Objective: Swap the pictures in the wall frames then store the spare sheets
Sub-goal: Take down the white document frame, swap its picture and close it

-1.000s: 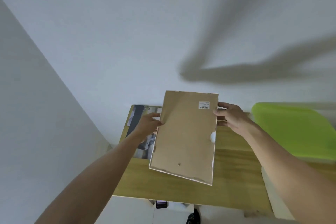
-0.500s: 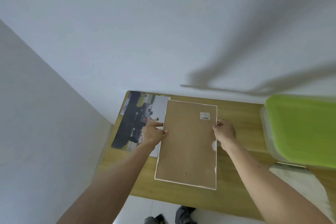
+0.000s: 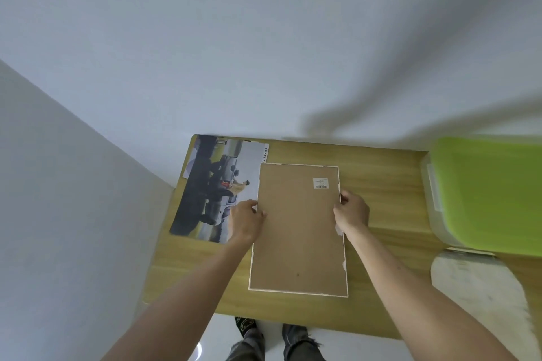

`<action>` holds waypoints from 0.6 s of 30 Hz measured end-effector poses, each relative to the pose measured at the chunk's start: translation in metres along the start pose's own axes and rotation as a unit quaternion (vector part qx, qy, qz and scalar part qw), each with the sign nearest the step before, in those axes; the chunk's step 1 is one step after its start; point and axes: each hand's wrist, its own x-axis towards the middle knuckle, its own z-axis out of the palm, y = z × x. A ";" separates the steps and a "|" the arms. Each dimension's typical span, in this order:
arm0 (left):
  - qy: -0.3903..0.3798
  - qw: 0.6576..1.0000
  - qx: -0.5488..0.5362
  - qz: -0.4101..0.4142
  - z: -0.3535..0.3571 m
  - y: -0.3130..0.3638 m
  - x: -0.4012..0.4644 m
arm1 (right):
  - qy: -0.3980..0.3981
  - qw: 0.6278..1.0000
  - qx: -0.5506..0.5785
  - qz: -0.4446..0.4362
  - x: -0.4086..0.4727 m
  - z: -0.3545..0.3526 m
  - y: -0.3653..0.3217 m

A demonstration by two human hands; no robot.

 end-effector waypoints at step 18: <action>-0.098 0.968 0.200 0.114 0.013 -0.013 -0.012 | 0.063 0.972 -0.226 -0.029 -0.060 0.015 0.030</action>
